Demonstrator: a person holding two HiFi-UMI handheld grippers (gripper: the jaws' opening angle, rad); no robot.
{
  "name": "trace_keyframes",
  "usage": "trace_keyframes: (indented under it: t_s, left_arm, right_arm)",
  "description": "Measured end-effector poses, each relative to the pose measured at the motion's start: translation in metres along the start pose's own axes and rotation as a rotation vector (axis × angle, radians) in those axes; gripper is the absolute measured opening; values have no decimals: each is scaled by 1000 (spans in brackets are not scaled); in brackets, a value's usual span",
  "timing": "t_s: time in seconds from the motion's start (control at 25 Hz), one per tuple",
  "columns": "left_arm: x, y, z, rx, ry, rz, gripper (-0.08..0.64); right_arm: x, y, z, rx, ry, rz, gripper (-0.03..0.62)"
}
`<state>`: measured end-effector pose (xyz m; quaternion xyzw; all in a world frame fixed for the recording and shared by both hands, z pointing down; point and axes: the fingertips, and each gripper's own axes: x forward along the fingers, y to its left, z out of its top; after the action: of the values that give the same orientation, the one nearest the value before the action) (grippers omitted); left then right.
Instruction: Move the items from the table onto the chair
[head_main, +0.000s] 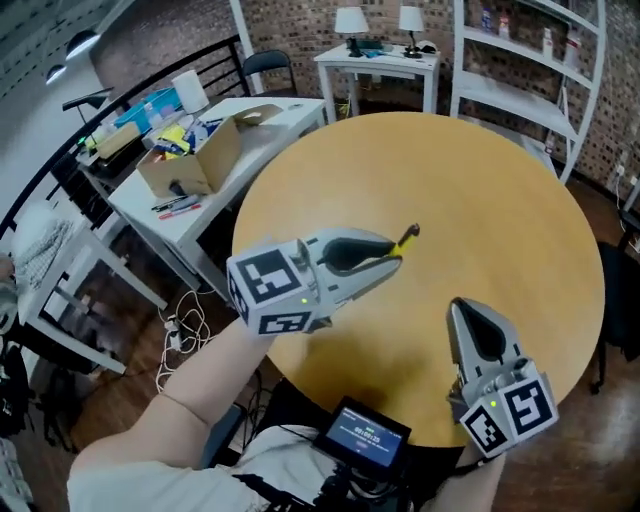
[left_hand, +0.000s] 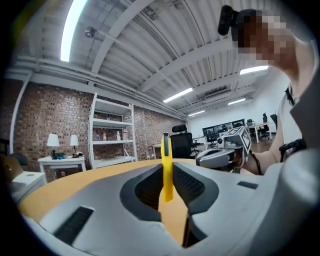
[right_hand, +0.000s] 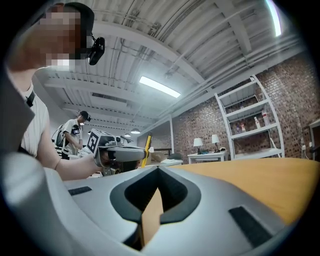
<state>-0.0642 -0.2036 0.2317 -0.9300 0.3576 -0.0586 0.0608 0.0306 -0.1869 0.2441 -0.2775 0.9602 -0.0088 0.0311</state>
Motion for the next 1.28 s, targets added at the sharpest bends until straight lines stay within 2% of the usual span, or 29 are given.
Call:
trace_keyframes:
  t_s: [0.16,0.52,0.76,0.84,1.0,1.28]
  left_arm:
    - [-37,28,-9,69,21,99,75]
    - [-141,88,-48,18,119,350,75]
    - [-208,113,-68,31,198,504,75]
    - [-231,120,-81,56,264,538,75]
    - [-288,143,-108,181,481,619,75]
    - [-374,201,-147,288,805,718,75]
  right_arm:
    - [25,15,-3,1,-22,28,8]
    - [65,41,-7,11,-20,121,8]
    - [89,76,-6,7,-17,207,8]
    - [93,89,-4,-9,-19,230,8]
    - [97,112,3,-45,-33,271,8]
    - [103,141,9,-80,-47,323,8]
